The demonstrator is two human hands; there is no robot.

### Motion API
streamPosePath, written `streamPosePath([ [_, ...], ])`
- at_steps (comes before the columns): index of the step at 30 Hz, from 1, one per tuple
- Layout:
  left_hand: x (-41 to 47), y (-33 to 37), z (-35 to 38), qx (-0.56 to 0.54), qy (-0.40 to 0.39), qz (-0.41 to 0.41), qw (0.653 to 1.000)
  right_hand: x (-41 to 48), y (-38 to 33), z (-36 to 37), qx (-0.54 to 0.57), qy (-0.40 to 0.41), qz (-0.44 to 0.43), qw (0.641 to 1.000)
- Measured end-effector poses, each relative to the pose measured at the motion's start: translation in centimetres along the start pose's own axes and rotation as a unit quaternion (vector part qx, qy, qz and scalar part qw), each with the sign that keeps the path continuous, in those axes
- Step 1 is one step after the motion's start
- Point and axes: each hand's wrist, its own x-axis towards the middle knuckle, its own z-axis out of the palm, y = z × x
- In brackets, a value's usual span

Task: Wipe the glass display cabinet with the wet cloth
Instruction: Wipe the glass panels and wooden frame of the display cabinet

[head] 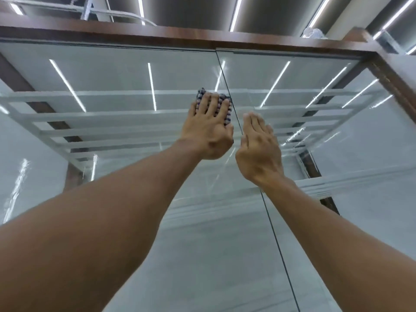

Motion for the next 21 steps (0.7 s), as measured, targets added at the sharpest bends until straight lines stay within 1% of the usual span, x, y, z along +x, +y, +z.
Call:
streamPosePath([
  [2, -0.5, 1.4, 0.9, -0.003, 0.002, 0.01, 1.0, -0.5, 1.3, -0.4, -0.01, -0.003, 0.018, 1.0],
  [4, -2.0, 1.9, 1.5, -0.005, 0.001, 0.018, 1.0, -0.8, 1.8, -0.4, -0.024, -0.013, 0.009, 1.0],
  [8, -5.0, 1.9, 1.7, -0.007, -0.011, 0.054, 0.998, -1.0, 1.2, -0.4, -0.051, -0.03, 0.006, 0.998],
  [10, -6.2, 1.0, 1.6, -0.012, -0.018, 0.064, 0.998, -1.4, 0.3, -0.5, -0.068, -0.052, -0.006, 0.996],
  [12, -7.3, -0.7, 1.4, -0.02, -0.011, 0.059, 0.998, -2.0, -1.5, 0.0, -0.076, -0.078, -0.046, 0.993],
  [15, -9.3, -4.5, 0.5, -0.014, 0.0, 0.03, 0.999, -2.3, -5.4, 1.3, -0.055, -0.109, -0.099, 0.988],
  [18, -11.1, -8.8, -0.7, 0.003, 0.002, -0.001, 1.0, -2.2, -9.6, 3.0, -0.026, -0.135, -0.108, 0.985],
  [21, -12.7, -12.6, -1.7, 0.01, 0.011, -0.035, 0.999, -2.4, -13.5, 4.8, -0.042, -0.139, -0.11, 0.983],
])
